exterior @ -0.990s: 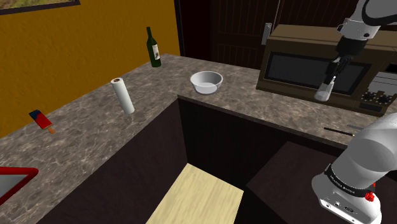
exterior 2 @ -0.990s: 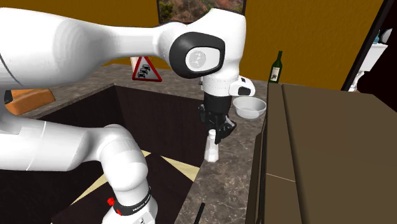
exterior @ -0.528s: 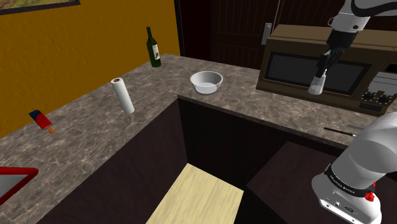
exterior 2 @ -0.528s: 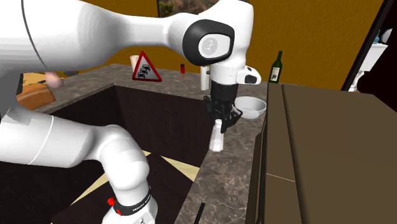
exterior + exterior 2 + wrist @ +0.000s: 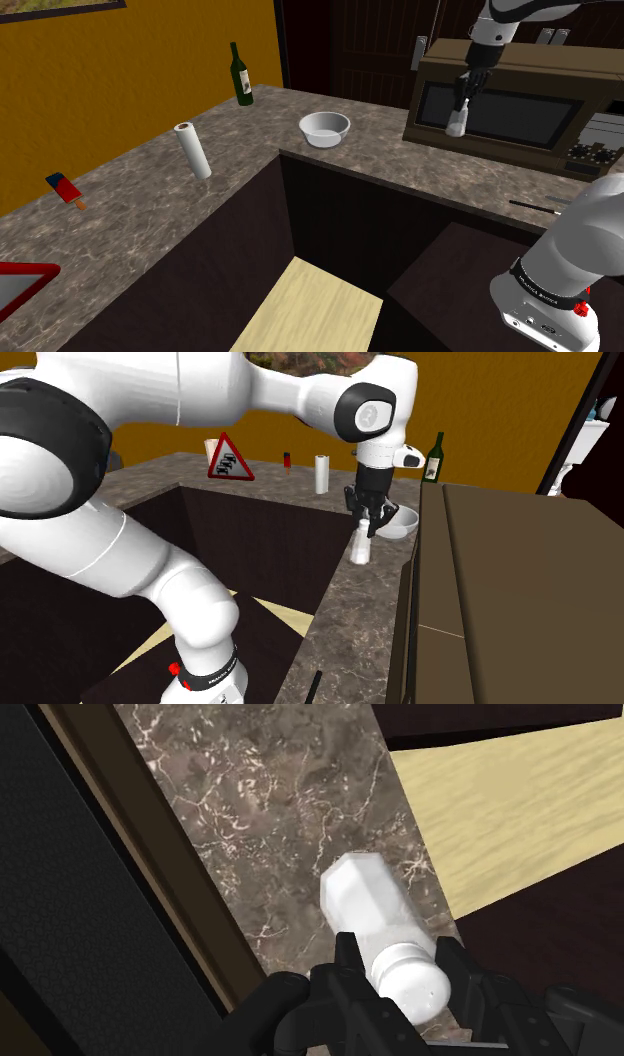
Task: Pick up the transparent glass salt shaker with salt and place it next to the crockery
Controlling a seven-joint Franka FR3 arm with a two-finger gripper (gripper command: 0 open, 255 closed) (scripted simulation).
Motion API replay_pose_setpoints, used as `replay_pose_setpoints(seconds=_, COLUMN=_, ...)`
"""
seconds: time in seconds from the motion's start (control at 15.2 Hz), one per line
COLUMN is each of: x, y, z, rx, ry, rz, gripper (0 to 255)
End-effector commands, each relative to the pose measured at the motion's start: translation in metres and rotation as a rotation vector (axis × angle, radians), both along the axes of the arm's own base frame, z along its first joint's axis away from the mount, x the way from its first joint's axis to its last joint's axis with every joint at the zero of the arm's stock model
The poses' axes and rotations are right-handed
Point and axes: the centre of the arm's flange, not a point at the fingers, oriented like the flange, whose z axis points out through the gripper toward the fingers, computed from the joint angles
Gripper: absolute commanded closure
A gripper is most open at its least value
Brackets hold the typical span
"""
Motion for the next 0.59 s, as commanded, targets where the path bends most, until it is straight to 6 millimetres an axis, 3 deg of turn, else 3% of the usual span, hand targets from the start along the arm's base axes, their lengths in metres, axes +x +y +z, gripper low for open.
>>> replay_pose_setpoints(seconds=0.0, x=0.025, y=0.006, z=-0.001, rx=0.000, ry=0.000, rz=0.000, gripper=255)
replay_pose_setpoints(seconds=0.53, x=0.129, y=0.022, z=0.000, rx=0.000, ry=0.000, rz=0.000, gripper=255)
